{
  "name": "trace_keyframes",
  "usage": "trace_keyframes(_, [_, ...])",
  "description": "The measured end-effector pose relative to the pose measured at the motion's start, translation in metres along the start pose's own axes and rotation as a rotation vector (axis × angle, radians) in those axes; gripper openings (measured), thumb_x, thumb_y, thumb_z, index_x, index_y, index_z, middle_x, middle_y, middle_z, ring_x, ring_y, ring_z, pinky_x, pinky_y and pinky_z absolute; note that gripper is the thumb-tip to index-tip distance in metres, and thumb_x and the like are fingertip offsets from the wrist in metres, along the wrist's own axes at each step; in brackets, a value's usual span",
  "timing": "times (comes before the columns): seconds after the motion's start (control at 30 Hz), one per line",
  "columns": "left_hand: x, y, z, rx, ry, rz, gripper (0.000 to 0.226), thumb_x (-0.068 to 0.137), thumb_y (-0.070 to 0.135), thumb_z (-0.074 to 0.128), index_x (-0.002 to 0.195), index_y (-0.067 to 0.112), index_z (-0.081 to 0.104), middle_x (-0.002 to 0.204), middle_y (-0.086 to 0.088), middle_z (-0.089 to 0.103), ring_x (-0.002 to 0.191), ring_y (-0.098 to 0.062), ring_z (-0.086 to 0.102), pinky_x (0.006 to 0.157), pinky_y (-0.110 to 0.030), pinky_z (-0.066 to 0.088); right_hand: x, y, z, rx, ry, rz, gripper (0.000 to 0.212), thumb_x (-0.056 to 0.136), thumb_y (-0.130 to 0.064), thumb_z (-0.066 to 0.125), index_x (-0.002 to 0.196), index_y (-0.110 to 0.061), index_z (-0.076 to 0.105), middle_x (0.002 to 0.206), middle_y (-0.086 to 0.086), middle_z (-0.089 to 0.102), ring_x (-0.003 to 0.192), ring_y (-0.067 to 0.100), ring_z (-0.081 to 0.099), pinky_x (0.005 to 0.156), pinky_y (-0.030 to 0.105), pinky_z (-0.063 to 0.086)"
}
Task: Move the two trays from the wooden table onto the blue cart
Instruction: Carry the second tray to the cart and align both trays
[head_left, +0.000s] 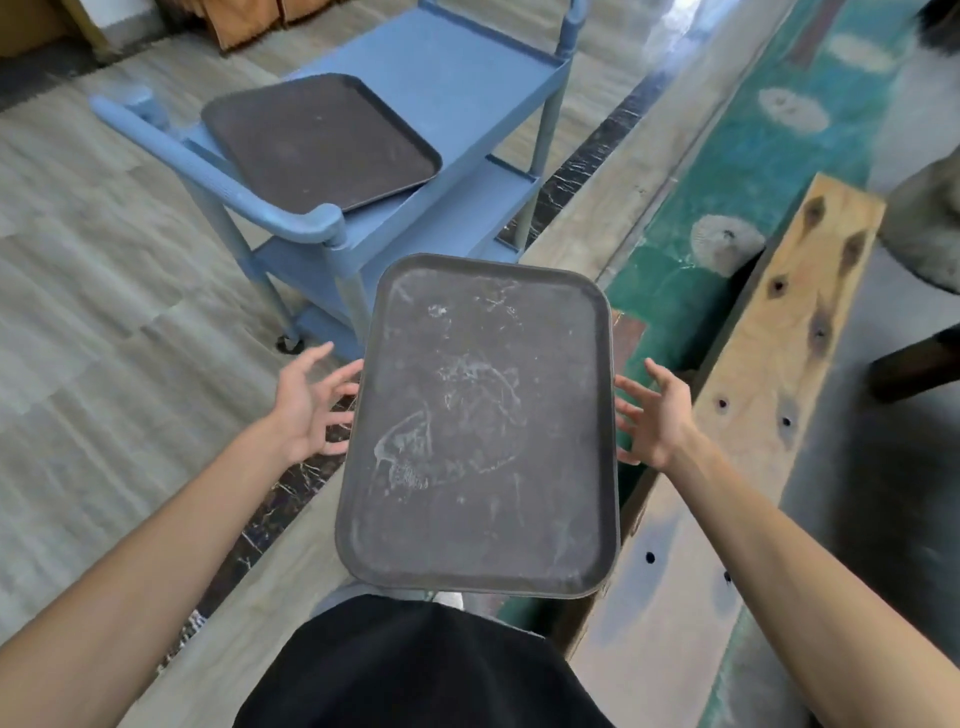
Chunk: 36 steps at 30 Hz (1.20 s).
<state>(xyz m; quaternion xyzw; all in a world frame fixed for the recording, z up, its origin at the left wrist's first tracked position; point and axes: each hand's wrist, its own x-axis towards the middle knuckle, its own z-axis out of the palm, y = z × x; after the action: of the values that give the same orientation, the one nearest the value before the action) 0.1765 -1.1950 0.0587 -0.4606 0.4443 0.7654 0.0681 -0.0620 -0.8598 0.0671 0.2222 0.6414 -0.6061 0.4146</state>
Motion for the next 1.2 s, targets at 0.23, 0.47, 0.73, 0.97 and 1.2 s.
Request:
trace_keyframes(0.23, [0.082, 0.082, 0.062, 0.031, -0.028, 0.040, 0.064, 0.074, 0.071, 0.048, 0.124, 0.036, 0.069, 0.112, 0.003, 0.048, 0.103, -0.026, 0.053, 0.088, -0.047, 0.040, 0.069, -0.090, -0.011, 0.051, 0.043, -0.046, 0.056, 0.087, -0.064, 0.050, 0.124, -0.026, 0.067, 0.129, 0.004, 0.060, 0.120, 0.024, 0.055, 0.091, 0.050, 0.039])
trace_keyframes(0.47, [0.176, 0.181, 0.124, 0.110, -0.007, 0.095, 0.063, 0.075, 0.072, 0.048, 0.126, 0.038, 0.066, 0.114, 0.003, 0.048, 0.102, -0.026, 0.055, 0.087, -0.046, 0.040, 0.150, -0.207, -0.001, 0.069, 0.095, -0.072, 0.052, 0.087, -0.059, 0.052, 0.122, -0.025, 0.069, 0.116, 0.001, 0.062, 0.106, 0.021, 0.055, 0.089, 0.046, 0.038])
trace_keyframes(0.73, [0.237, 0.288, 0.164, 0.068, -0.010, 0.131, 0.067, 0.070, 0.071, 0.052, 0.124, 0.037, 0.068, 0.114, 0.002, 0.049, 0.102, -0.028, 0.055, 0.088, -0.048, 0.043, 0.220, -0.333, 0.023, 0.054, 0.048, -0.096, 0.047, 0.087, -0.057, 0.053, 0.119, -0.026, 0.069, 0.110, 0.000, 0.064, 0.098, 0.020, 0.057, 0.077, 0.041, 0.040])
trace_keyframes(0.97, [0.273, 0.357, 0.169, 0.022, 0.062, 0.168, 0.068, 0.073, 0.069, 0.049, 0.128, 0.033, 0.066, 0.111, 0.003, 0.052, 0.101, -0.027, 0.060, 0.083, -0.046, 0.046, 0.284, -0.422, 0.067, -0.003, -0.032, -0.086, 0.043, 0.089, -0.055, 0.051, 0.113, -0.024, 0.070, 0.097, -0.001, 0.060, 0.090, 0.019, 0.054, 0.080, 0.039, 0.039])
trace_keyframes(1.2, [0.332, 0.426, 0.170, -0.101, 0.183, 0.188, 0.066, 0.073, 0.068, 0.051, 0.124, 0.032, 0.069, 0.113, 0.001, 0.048, 0.097, -0.028, 0.060, 0.079, -0.044, 0.048, 0.379, -0.523, 0.135, -0.083, -0.157, -0.081, 0.025, 0.093, -0.046, 0.049, 0.099, -0.026, 0.064, 0.085, -0.004, 0.063, 0.073, 0.016, 0.056, 0.070, 0.034, 0.040])
